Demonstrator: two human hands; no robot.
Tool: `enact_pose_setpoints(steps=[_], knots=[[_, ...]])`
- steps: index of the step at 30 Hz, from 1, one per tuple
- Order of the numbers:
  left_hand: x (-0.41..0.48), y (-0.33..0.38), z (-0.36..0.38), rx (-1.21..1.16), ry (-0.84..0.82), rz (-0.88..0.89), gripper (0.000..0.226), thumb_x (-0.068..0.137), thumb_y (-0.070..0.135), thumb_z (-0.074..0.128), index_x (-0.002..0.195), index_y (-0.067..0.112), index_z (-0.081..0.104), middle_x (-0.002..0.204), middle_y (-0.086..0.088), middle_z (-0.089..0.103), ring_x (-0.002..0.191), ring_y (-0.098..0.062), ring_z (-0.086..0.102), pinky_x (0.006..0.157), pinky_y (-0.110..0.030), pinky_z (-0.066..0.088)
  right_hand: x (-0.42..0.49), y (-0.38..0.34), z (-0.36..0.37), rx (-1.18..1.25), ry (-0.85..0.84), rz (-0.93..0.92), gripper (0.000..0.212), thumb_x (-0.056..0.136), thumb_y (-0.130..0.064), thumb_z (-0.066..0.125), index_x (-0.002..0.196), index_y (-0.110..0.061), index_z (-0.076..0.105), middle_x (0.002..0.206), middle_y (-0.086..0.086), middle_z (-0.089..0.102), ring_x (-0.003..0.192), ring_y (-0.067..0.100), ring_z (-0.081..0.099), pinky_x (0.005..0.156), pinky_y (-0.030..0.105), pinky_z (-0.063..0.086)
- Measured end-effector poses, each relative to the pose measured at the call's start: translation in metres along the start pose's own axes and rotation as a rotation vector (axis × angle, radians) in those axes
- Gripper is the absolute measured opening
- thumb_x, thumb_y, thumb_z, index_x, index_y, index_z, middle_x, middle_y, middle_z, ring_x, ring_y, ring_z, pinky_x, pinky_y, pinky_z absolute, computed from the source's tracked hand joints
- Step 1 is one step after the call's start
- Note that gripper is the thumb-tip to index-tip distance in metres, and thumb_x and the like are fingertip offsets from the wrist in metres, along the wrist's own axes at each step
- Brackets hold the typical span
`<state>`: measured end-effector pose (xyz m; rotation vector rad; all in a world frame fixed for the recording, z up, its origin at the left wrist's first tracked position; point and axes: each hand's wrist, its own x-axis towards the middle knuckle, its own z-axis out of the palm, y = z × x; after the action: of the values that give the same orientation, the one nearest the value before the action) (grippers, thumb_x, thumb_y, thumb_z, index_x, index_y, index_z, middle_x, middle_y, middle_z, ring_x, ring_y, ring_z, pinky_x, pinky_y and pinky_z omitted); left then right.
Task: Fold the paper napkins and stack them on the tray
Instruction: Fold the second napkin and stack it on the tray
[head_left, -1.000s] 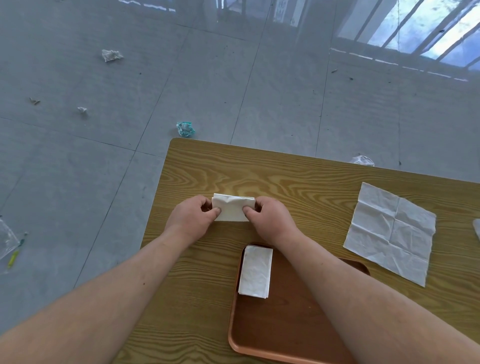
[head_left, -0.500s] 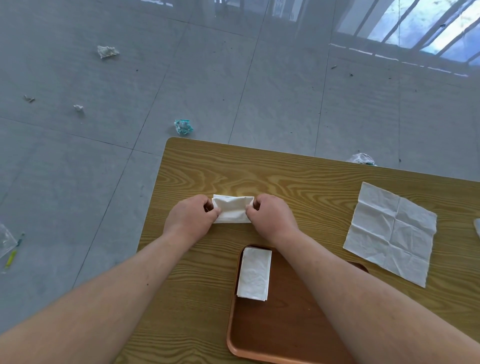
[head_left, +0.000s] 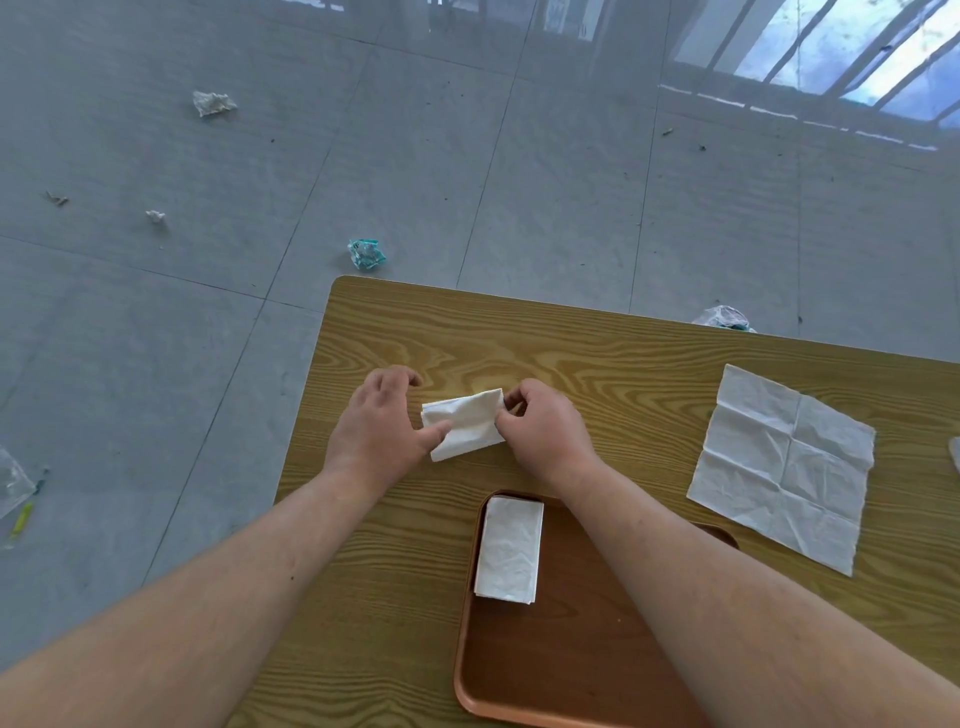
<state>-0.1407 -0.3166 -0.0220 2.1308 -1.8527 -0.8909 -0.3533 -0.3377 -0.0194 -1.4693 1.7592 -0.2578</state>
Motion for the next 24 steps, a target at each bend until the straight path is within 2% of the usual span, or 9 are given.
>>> enact_pose_setpoints(steps=[3,6,8,10,11,14,16,19,24], knots=[[0.001,0.007,-0.004,0.079,-0.017,0.125,0.079,0.077,0.06,0.076,0.141,0.029,0.041,0.14,0.003,0.045,0.133,-0.02,0.037,0.11,-0.041,0.038,-0.001,0.0,-0.003,0.121,-0.031,-0.082,0.006,0.094,-0.029,0.065,0.089,-0.028,0.061,0.076,-0.006,0.066,0.064,0.008,0.059,0.058,0.03,0.051],[0.004,0.016,-0.009,0.114,-0.032,0.176,0.073,0.078,0.055,0.076,0.139,0.03,0.046,0.139,0.005,0.049,0.132,-0.02,0.038,0.11,-0.044,0.038,-0.005,-0.003,-0.002,0.198,-0.049,-0.166,0.009,0.094,-0.025,0.068,0.089,-0.028,0.061,0.075,-0.008,0.064,0.064,0.005,0.056,0.06,0.027,0.052],[0.006,0.02,-0.012,0.161,0.005,0.229,0.05,0.081,0.047,0.075,0.124,0.029,0.058,0.127,0.007,0.057,0.122,-0.02,0.045,0.103,-0.041,0.043,-0.008,-0.005,-0.001,0.202,-0.033,-0.214,0.01,0.092,-0.022,0.069,0.091,-0.028,0.06,0.078,-0.011,0.064,0.066,0.004,0.057,0.061,0.024,0.048],[0.006,0.022,-0.014,0.209,0.043,0.266,0.025,0.083,0.036,0.074,0.104,0.029,0.064,0.114,0.008,0.062,0.111,-0.019,0.051,0.095,-0.037,0.044,-0.012,-0.005,0.0,0.068,-0.007,-0.279,0.019,0.087,-0.024,0.069,0.103,-0.028,0.06,0.095,-0.012,0.063,0.084,0.005,0.056,0.075,0.025,0.047],[0.005,0.022,-0.014,0.235,0.041,0.275,0.018,0.084,0.032,0.074,0.099,0.029,0.064,0.11,0.008,0.064,0.108,-0.019,0.054,0.092,-0.036,0.044,-0.014,-0.004,0.0,-0.084,0.016,-0.334,0.032,0.085,-0.029,0.069,0.115,-0.027,0.058,0.108,-0.009,0.06,0.099,0.01,0.052,0.088,0.027,0.046],[-0.002,0.02,-0.01,0.26,0.007,0.317,0.016,0.084,0.028,0.074,0.098,0.026,0.066,0.108,0.006,0.069,0.107,-0.02,0.058,0.092,-0.036,0.043,-0.022,-0.003,0.006,-0.483,0.02,-0.501,0.067,0.084,-0.042,0.069,0.144,-0.032,0.041,0.136,0.0,0.047,0.128,0.024,0.037,0.11,0.041,0.034],[-0.008,0.018,-0.007,0.243,-0.028,0.304,0.02,0.085,0.032,0.072,0.103,0.027,0.065,0.113,0.007,0.068,0.111,-0.02,0.058,0.095,-0.036,0.042,-0.023,-0.004,0.01,-0.561,0.004,-0.559,0.06,0.088,-0.038,0.066,0.143,-0.031,0.046,0.141,0.002,0.047,0.135,0.027,0.036,0.113,0.044,0.033],[-0.016,0.012,-0.002,0.297,-0.079,0.279,0.033,0.084,0.043,0.068,0.114,0.031,0.063,0.121,0.01,0.064,0.115,-0.016,0.054,0.097,-0.035,0.043,-0.022,-0.004,0.011,-0.616,-0.04,-0.611,0.032,0.093,-0.031,0.055,0.123,-0.024,0.065,0.13,-0.001,0.061,0.128,0.024,0.045,0.109,0.042,0.038],[-0.025,0.003,-0.002,0.313,-0.083,0.296,0.037,0.081,0.048,0.066,0.113,0.03,0.062,0.121,0.013,0.059,0.112,-0.014,0.053,0.097,-0.033,0.046,-0.026,0.001,0.01,-0.659,-0.029,-0.683,0.027,0.091,-0.031,0.059,0.112,-0.018,0.07,0.127,0.002,0.063,0.126,0.025,0.049,0.107,0.042,0.041]])
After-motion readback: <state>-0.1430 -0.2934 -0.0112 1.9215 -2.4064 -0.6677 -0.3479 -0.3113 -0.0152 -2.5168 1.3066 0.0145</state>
